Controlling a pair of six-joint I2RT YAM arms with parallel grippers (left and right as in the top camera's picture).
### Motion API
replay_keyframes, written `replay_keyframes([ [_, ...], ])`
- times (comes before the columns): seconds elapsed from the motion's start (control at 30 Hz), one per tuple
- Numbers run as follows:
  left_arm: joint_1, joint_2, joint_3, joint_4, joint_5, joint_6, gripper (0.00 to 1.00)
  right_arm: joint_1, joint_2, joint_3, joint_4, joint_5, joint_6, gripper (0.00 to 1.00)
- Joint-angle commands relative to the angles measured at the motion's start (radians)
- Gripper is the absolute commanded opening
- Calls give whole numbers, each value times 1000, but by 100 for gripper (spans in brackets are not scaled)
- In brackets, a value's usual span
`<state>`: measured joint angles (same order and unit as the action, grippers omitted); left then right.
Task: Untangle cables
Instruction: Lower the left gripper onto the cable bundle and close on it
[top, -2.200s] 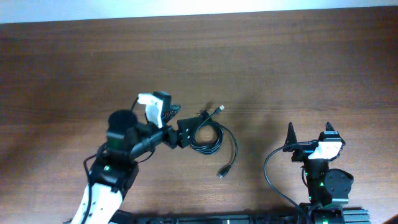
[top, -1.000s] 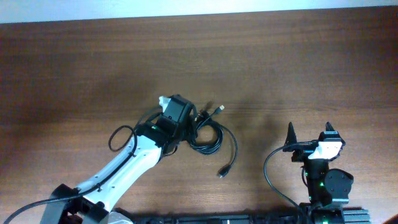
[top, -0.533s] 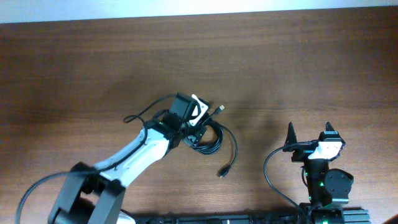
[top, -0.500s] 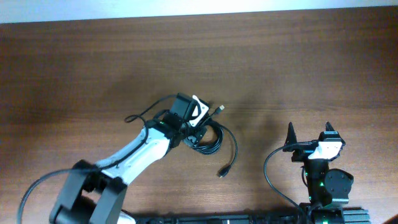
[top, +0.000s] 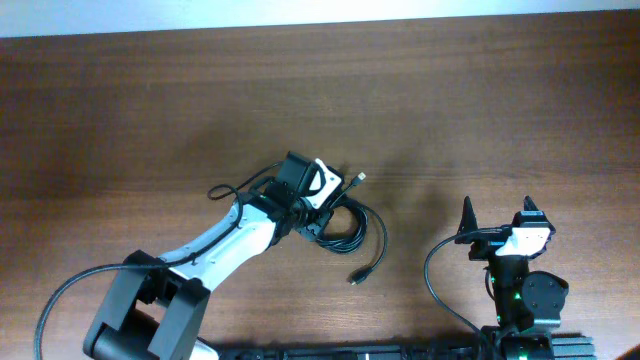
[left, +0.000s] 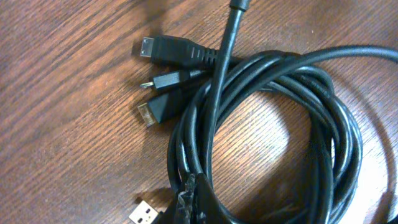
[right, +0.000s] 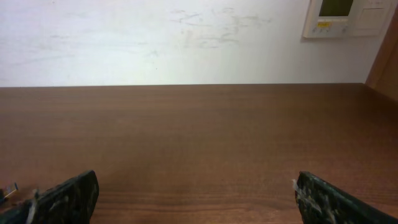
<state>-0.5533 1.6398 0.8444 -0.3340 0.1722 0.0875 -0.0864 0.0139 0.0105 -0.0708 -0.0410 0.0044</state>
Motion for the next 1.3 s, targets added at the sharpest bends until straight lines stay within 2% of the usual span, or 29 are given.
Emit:
replay_keyframes([
  [0.0, -2, -80, 10, -2, -10, -195, 0, -6, -8, -5, -7, 16, 8, 99],
  [0.07, -2, -122, 10, -3, -67, -338, 0, -6, -8, -5, -7, 16, 8, 99],
  [0.13, -2, -148, 10, -4, -133, -556, 0, -6, -8, -5, -7, 16, 8, 99],
  [0.17, -2, -153, 10, -3, -155, -716, 0, -6, -8, -5, -7, 16, 8, 99],
  [0.27, -3, -152, 10, -3, -153, -944, 0, -6, -8, -5, -7, 16, 8, 99],
  [0.3, -3, -152, 10, -5, -153, -981, 0, -6, -8, -5, -7, 16, 8, 99],
  [0.57, -3, -151, 10, -62, -154, -1007, 0, -6, -8, -5, -7, 16, 8, 99],
  [0.93, -3, -151, 10, -65, -154, -1015, 0, -6, -8, -5, -7, 16, 8, 99],
  [1.13, -3, -151, 10, -72, -154, -1194, 0, -6, -8, -5, -7, 16, 8, 99],
  [1.27, -3, -151, 9, -76, -154, -1202, 0, -6, -8, -5, -7, 16, 8, 99],
])
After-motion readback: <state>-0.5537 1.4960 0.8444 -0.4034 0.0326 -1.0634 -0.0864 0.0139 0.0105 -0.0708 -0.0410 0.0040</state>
